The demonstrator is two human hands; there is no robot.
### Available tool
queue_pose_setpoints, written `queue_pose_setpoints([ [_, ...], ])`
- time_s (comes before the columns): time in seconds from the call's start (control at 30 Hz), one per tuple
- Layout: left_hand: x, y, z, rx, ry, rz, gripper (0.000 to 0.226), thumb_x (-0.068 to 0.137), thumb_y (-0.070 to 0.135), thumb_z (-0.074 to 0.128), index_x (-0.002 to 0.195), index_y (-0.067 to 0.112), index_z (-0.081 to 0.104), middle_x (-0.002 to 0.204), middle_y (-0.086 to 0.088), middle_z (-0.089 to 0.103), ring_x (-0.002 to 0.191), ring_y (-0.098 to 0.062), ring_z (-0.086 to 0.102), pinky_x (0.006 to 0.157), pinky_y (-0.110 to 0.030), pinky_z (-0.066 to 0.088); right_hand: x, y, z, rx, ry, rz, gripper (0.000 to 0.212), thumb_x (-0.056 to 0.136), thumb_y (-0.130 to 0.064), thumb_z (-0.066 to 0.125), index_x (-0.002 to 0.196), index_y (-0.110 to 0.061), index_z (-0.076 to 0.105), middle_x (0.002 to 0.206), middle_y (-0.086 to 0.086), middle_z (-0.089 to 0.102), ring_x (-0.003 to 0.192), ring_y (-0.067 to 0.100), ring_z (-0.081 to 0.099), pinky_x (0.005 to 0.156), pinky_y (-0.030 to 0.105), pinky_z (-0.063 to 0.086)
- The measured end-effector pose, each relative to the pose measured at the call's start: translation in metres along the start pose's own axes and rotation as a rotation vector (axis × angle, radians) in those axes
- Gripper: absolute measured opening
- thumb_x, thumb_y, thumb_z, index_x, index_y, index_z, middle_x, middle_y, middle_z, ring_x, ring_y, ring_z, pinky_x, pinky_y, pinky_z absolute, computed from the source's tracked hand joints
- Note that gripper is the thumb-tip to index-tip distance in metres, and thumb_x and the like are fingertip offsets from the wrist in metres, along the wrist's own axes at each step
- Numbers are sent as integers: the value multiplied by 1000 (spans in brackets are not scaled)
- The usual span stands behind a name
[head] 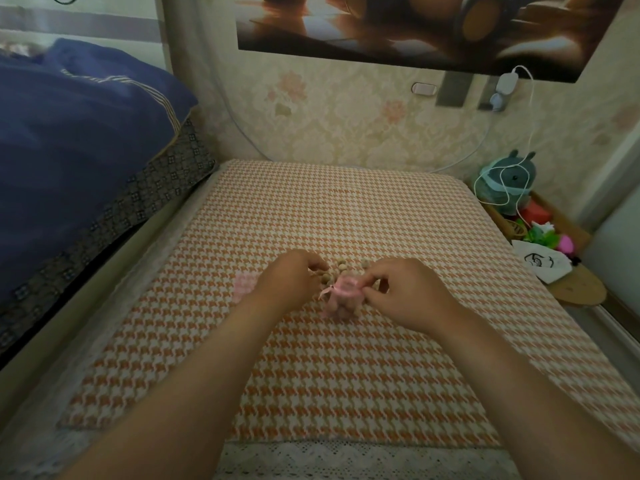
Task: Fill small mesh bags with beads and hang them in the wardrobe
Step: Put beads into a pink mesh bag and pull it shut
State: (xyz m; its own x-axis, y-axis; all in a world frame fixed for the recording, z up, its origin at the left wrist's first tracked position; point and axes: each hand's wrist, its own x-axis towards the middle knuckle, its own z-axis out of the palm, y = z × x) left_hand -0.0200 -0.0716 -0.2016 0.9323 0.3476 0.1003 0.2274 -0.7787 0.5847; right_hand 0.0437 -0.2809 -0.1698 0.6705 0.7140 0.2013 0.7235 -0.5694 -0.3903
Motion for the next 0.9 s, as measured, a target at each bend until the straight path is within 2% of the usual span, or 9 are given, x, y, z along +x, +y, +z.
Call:
queue_pose_setpoints([
  [0.07,4,-4,10,89,-7,76,33,93,20,62,124,29,67,127,0,59,113,-20,58,91,-38,52,0,0,0,-17,4,-15,11,90,-33,69,95,-36,78,84,-22,64,84,0,64,69,29,54],
  [0.17,7,-10,20,205,-35,157,39,95,19,59,132,29,61,119,-3,55,115,-24,50,89,-44,51,1,1,2,-10,21,-16,10,90,-35,69,95,-37,78,78,-26,58,73,-4,56,61,20,43],
  [0.3,7,-12,24,270,-58,214,26,90,25,63,114,31,69,96,0,55,102,-25,56,80,-37,52,0,0,3,31,22,-19,7,89,-36,70,93,-36,76,80,-25,60,74,-4,57,64,20,44],
  [0.43,7,-12,23,213,1,163,18,92,27,64,110,26,69,103,2,58,97,-18,60,78,-37,54,0,-1,3,37,13,-12,9,90,-36,69,95,-36,76,90,-21,66,78,-1,59,70,25,51],
  [0.57,5,-13,21,241,-26,141,14,92,25,64,105,23,67,106,-1,58,98,-21,59,78,-40,54,-1,-2,3,7,16,-17,10,91,-37,67,98,-36,75,94,-21,67,77,-4,55,71,23,49],
  [0.7,5,-4,8,-32,52,36,20,94,25,63,114,22,64,99,6,65,86,-15,63,76,-34,55,-2,-4,3,-9,23,-17,10,92,-37,67,97,-37,75,94,-22,66,76,-5,53,67,20,43],
  [0.8,5,15,-9,-191,181,47,12,91,29,69,101,22,68,93,12,66,83,-7,61,72,-21,48,-3,-5,3,-7,12,-7,8,92,-37,66,95,-37,74,94,-21,67,78,-4,55,68,22,44],
  [0.9,-3,36,-21,-317,159,106,11,87,29,73,96,24,68,90,13,67,80,-4,62,70,-17,50,-3,-5,0,-2,14,9,9,92,-38,66,98,-37,73,96,-21,69,81,-1,60,73,27,52],
])
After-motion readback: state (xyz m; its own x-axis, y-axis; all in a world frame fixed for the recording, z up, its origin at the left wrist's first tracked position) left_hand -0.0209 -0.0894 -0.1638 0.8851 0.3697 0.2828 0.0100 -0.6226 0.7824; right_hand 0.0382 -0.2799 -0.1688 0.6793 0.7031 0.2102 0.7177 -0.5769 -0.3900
